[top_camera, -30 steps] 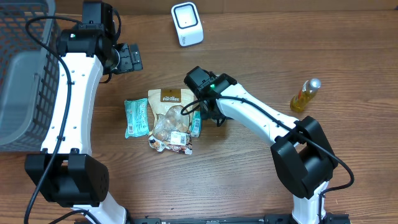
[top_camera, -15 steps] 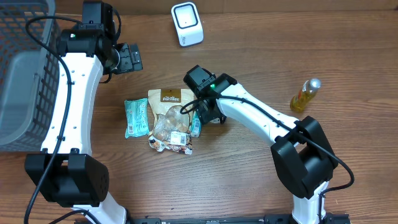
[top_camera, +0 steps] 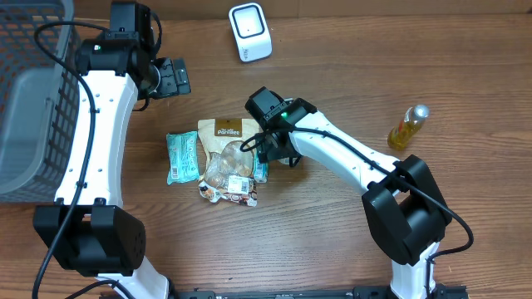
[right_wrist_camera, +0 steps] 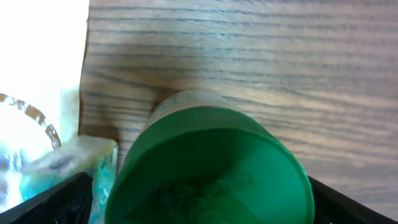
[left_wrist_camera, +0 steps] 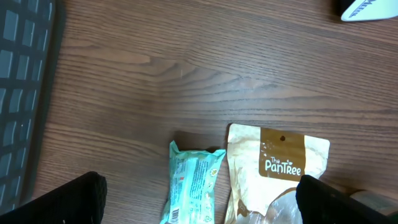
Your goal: Scan the item barcode
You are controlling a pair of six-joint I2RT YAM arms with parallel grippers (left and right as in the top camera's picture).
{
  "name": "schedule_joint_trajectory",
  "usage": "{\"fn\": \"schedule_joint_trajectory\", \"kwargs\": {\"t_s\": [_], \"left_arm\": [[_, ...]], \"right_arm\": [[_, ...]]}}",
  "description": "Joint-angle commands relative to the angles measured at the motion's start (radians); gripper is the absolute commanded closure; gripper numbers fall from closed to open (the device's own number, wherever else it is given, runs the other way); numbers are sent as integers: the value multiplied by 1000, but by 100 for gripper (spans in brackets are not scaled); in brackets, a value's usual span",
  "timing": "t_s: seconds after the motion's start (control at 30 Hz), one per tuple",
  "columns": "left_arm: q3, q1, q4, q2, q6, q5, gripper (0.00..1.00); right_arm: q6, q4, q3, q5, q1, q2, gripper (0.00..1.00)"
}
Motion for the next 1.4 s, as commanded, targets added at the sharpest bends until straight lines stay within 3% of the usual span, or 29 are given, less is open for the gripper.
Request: {"fn": "schedule_joint_trajectory", "kwargs": {"t_s": [0.0, 0.1, 0.27, 0.57, 0.83, 1.03, 1.27, 1.37], "left_arm": [[12, -6, 0, -8, -3, 2, 0], [12, -6, 0, -8, -3, 2, 0], [12, -6, 0, -8, -3, 2, 0], [12, -6, 0, -8, -3, 2, 0], [12, -6, 0, -8, -3, 2, 1], [12, -6, 0, -8, -3, 2, 1], [12, -6, 0, -8, -3, 2, 0], [12, -6, 0, -8, -3, 2, 0]], "right_arm": [[222, -11, -6, -3, 2, -2, 0], [298, -31, -6, -3, 2, -2, 0], [296, -19, -6, -2, 2, -2, 0], [296, -15, -6, -1, 2, -2, 28], [230, -16, -6, 2, 2, -2, 44], [194, -20, -6, 66, 2, -2, 45], [2, -19, -6, 139, 2, -2, 45], [-51, -16, -6, 141, 2, -2, 40]]}}
